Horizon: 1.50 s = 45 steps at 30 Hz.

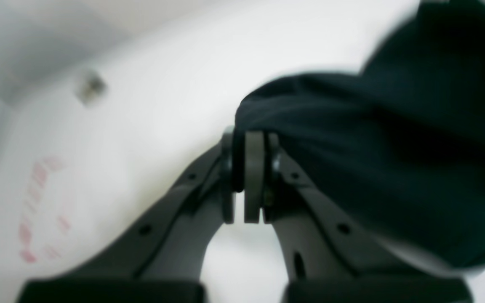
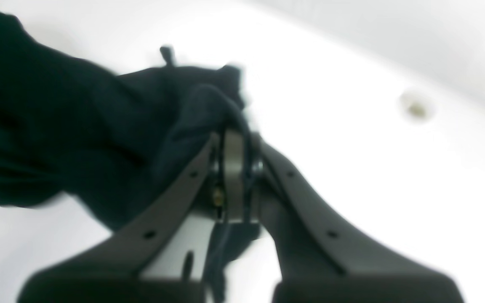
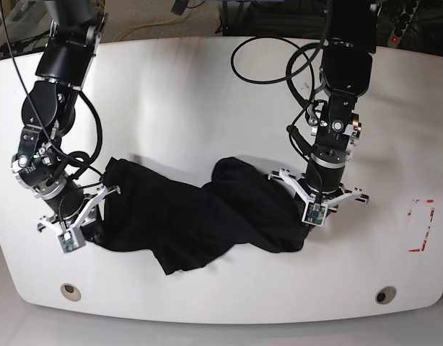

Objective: Fold the T-shirt properly
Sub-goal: 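Lift the shirt with both grippers and pull it toward the robot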

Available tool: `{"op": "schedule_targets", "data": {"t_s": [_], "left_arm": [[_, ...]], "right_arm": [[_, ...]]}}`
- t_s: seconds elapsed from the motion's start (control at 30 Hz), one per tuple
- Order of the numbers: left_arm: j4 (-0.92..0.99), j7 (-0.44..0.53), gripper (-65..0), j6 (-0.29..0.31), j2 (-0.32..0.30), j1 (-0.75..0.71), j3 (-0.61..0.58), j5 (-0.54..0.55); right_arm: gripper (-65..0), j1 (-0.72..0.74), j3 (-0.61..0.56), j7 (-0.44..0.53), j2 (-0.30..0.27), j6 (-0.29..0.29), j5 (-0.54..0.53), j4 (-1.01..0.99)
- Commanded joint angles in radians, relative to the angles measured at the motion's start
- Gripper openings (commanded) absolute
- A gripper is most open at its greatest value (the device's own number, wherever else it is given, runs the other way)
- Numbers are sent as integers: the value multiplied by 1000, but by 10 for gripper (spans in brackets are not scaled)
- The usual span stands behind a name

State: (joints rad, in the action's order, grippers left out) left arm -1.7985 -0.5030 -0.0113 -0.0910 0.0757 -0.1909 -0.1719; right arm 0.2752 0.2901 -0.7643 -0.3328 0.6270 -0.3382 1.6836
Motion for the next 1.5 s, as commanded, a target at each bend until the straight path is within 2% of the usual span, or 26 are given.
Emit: {"op": "schedule_targets", "data": {"t_s": [0.0, 0.1, 0.23, 0.37, 0.5, 0.57, 0.63, 0.73, 0.87, 1.0, 1.03, 1.17, 1.3, 1.47], "left_arm": [[-62, -30, -649, -8, -2, 52, 1, -2], [-93, -99, -649, -8, -6, 115, 17, -2], [-103, -110, -649, -8, -51, 181, 38, -2], [-116, -115, -649, -8, -99, 247, 64, -2], [-136, -199, -649, 3, -134, 339, 120, 4], [-136, -228, -649, 44, -145, 381, 135, 4], [-137, -262, -650, 113, -152, 430, 163, -2], [-137, -305, -650, 169, -163, 497, 190, -2], [-163, -374, -650, 228, -203, 569, 190, -2], [-195, -463, -650, 330, -218, 628, 163, -4], [-202, -497, -650, 366, -238, 639, 141, -2], [-215, -563, -650, 466, -273, 629, 95, -1], [-217, -610, -650, 569, -273, 569, 90, -1], [-217, -722, -650, 678, -266, 493, 97, 1]], "right_arm": [[-650, 71, 8, 29, -36, -8, -11, -4], [-650, 146, 7, 29, -65, -5, -11, -44], [-650, 247, -32, 29, -94, -5, -11, -107], [-650, 341, -84, 29, -156, -6, -12, -145], [-650, 425, -108, 29, -171, -6, -12, -145], [-650, 457, -127, 29, -185, -8, -12, -145], [-650, 500, -154, 27, -199, -8, -12, -144], [-650, 559, -180, -1, -208, -8, -12, -141], [-650, 637, -183, -62, -210, -3, -20, -138], [-650, 677, -182, -94, -213, -2, -23, -138], [-650, 677, -182, -99, -213, -2, -23, -136], [-650, 637, -179, -113, -213, -2, -23, -96], [-650, 539, -148, -119, -208, -2, -23, -47], [-650, 373, -87, -119, -185, -2, -23, 6]]}}
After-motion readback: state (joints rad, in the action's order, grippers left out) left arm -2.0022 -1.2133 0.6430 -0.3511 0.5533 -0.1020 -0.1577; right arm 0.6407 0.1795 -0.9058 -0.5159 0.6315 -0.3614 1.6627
